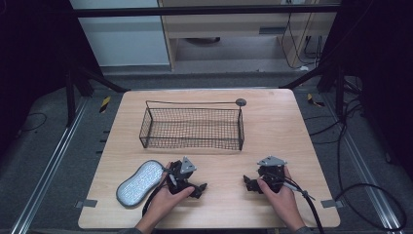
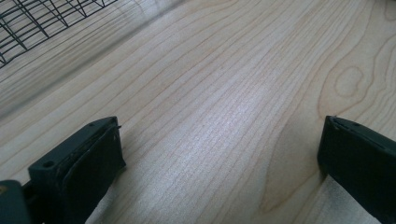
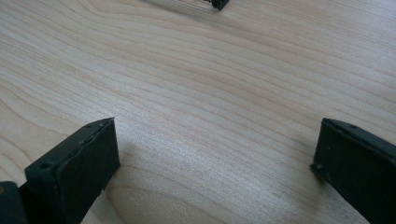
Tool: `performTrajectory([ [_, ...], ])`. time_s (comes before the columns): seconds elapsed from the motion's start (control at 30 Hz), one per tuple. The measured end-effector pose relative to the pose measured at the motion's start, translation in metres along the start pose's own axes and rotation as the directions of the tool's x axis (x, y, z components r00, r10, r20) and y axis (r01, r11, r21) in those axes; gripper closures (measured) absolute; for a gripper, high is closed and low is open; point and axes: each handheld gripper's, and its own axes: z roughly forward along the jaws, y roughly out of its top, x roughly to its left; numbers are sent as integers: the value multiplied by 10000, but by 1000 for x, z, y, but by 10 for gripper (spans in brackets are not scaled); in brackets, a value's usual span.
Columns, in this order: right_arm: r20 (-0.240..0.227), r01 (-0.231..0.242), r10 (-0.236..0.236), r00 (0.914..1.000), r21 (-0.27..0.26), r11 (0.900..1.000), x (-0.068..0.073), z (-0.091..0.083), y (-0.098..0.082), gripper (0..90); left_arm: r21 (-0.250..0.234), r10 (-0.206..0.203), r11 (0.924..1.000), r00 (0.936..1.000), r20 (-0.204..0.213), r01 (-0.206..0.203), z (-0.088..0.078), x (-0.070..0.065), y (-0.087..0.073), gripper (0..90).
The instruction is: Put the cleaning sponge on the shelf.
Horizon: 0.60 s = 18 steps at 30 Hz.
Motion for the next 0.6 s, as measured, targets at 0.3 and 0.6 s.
performTrajectory([
  [0.3, 50, -36, 36, 10000, 1, 10000, 1, 0, 0, 4, -229, -60, 9997, 9998, 200, 65, -9, 2, 2, 26],
  [0.6, -1, -53, 53, 10000, 14, 10000, 1, -1, -1, 4, -764, -203, 9968, 9992, 330, 228, -40, 22, 3, 36],
])
